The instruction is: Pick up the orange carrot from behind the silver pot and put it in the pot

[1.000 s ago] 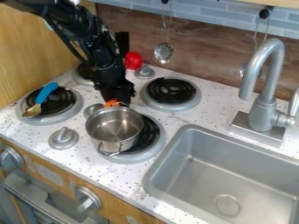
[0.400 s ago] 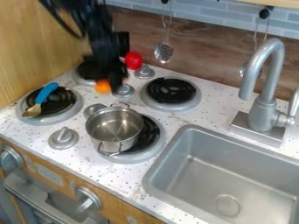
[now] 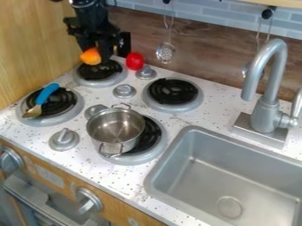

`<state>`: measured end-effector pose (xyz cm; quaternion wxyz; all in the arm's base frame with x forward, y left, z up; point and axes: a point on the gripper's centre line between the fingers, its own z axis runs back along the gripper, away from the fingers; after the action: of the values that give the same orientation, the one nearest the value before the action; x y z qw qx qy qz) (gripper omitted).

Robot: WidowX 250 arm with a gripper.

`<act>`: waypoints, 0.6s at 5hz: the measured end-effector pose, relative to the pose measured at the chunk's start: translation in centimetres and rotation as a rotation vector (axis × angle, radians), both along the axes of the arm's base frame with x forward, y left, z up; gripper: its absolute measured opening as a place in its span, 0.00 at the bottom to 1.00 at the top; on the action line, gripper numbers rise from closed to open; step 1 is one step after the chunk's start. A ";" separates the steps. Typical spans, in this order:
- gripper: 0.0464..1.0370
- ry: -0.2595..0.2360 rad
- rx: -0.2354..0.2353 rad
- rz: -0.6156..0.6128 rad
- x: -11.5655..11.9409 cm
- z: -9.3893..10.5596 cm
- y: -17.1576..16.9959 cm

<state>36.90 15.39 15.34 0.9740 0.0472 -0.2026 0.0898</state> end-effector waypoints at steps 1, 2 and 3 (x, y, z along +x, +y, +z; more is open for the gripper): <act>0.47 0.019 -0.006 -0.057 -1.4 -0.8 -2.7; 0.47 0.046 -0.012 -0.115 -2.5 -2.8 -5.3; 0.47 0.043 0.001 -0.175 -2.4 -4.5 -7.0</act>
<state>34.47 8.38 10.84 0.9822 0.0315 -0.1849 0.0034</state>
